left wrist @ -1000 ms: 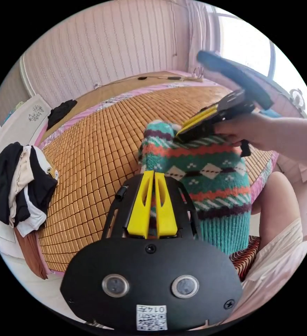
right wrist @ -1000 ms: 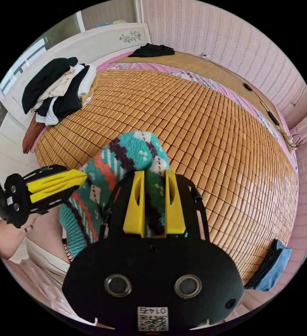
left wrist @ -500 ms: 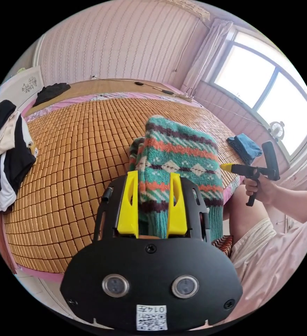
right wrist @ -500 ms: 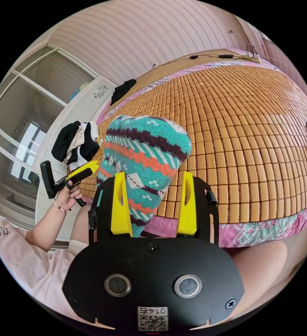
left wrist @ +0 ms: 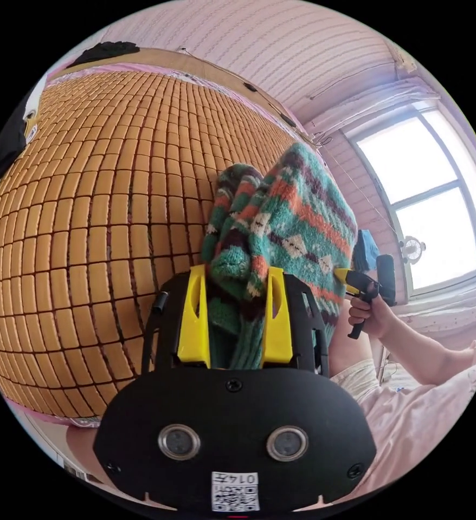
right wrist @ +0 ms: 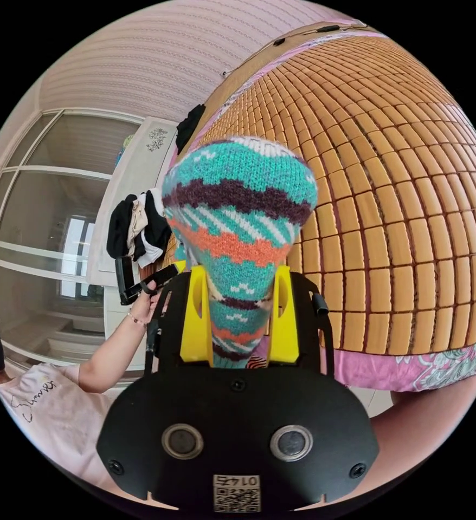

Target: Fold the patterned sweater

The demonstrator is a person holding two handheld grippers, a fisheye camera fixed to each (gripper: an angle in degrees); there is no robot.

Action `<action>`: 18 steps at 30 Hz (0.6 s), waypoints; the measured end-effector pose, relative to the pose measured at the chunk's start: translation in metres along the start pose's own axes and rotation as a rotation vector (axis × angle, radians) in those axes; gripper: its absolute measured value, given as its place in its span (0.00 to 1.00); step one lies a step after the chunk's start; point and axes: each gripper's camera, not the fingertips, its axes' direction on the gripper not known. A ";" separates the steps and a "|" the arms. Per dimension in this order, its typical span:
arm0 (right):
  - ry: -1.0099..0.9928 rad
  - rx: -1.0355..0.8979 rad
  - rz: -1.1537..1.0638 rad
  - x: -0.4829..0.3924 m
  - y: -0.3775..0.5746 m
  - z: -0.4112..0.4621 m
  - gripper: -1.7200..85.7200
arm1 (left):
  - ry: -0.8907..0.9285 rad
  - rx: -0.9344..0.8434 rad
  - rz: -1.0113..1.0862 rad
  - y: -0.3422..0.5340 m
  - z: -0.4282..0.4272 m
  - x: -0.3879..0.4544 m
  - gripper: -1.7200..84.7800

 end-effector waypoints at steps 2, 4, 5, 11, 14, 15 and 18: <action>0.004 -0.010 -0.021 0.000 0.003 -0.007 0.19 | -0.023 -0.006 0.024 -0.004 0.010 0.003 0.16; 0.013 -0.021 -0.052 -0.003 0.007 -0.016 0.18 | -0.028 -0.006 0.027 -0.007 0.019 0.004 0.15; 0.020 -0.025 -0.079 -0.006 0.010 -0.022 0.18 | -0.032 -0.005 0.027 -0.006 0.026 0.005 0.14; 0.126 0.021 -0.313 -0.044 0.037 -0.084 0.17 | -0.032 -0.017 0.066 0.010 0.074 0.046 0.11; 0.175 0.077 -0.430 -0.060 0.059 -0.130 0.17 | -0.003 -0.028 0.147 0.009 0.110 0.088 0.11; 0.196 0.105 -0.459 -0.064 0.069 -0.148 0.17 | 0.011 -0.031 0.186 0.006 0.127 0.108 0.10; 0.279 0.169 -0.510 -0.065 0.092 -0.188 0.17 | 0.040 -0.043 0.242 -0.007 0.173 0.149 0.10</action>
